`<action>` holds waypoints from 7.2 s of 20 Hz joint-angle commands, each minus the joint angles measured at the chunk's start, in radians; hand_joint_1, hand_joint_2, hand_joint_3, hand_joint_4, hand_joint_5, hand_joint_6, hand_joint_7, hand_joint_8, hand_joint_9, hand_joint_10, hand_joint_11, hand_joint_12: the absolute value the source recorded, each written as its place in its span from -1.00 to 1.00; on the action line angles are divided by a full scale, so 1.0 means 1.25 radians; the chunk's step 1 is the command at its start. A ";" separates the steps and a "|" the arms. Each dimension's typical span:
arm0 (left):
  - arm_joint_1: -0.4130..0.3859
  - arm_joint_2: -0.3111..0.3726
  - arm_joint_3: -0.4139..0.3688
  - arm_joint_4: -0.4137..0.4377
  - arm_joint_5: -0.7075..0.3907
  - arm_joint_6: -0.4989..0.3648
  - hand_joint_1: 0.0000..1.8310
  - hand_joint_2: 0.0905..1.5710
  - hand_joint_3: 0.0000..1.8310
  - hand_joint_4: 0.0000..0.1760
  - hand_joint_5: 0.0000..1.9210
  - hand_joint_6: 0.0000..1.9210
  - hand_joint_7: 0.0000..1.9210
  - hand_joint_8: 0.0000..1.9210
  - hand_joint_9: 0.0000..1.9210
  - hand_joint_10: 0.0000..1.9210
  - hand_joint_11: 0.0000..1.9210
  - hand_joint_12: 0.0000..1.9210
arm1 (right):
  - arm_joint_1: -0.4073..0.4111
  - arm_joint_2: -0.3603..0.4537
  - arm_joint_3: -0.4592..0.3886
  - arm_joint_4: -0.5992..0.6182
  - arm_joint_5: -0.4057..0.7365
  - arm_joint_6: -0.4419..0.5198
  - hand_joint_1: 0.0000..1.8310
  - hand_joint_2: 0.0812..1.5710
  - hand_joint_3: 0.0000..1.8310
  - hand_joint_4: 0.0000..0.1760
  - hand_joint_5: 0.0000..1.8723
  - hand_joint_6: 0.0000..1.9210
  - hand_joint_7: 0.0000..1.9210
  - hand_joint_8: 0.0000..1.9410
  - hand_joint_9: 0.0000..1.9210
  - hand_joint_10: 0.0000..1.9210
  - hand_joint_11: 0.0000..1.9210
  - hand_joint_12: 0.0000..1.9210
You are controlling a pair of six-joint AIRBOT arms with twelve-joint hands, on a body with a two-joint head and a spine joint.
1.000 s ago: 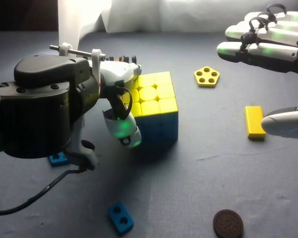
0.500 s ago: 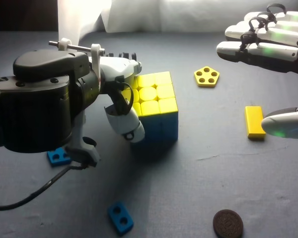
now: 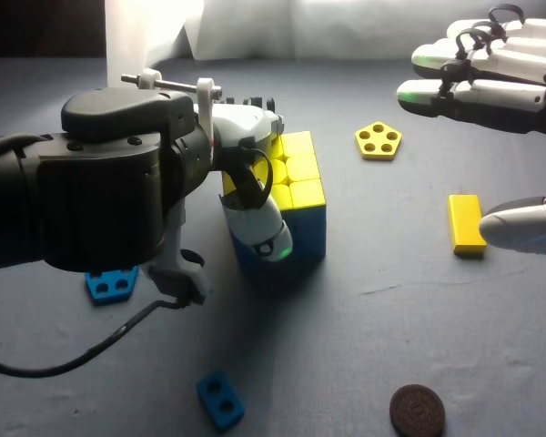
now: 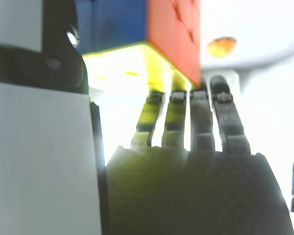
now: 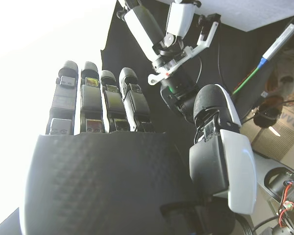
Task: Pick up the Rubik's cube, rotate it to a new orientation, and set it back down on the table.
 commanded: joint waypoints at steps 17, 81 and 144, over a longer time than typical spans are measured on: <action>0.019 -0.003 0.023 0.038 -0.013 -0.001 0.10 0.07 -1.00 -1.00 -1.00 -1.00 -1.00 -1.00 -1.00 -1.00 -1.00 -1.00 | 0.002 0.007 -0.003 0.020 0.105 0.000 -0.94 0.55 -1.00 -1.00 -0.94 -0.99 -0.94 -0.99 -0.95 -1.00 -1.00 -1.00; -0.129 0.088 -0.112 0.116 0.110 0.034 0.26 0.34 -1.00 -1.00 -0.68 0.44 -0.77 0.60 -0.80 0.68 -0.96 0.90 | -0.049 -0.085 -0.058 0.271 0.040 -0.323 -0.89 0.53 -1.00 -1.00 -0.95 -1.00 -0.69 0.38 -0.71 0.92 -0.90 1.00; -0.137 0.063 -0.100 0.123 0.100 0.034 0.24 0.37 -1.00 -1.00 -0.72 0.50 -0.81 0.60 -0.86 0.70 -0.96 0.92 | -0.031 -0.158 -0.044 0.389 -0.097 -0.490 -0.95 0.55 -1.00 -1.00 -0.90 -0.99 -0.67 0.29 -0.69 0.83 -0.79 1.00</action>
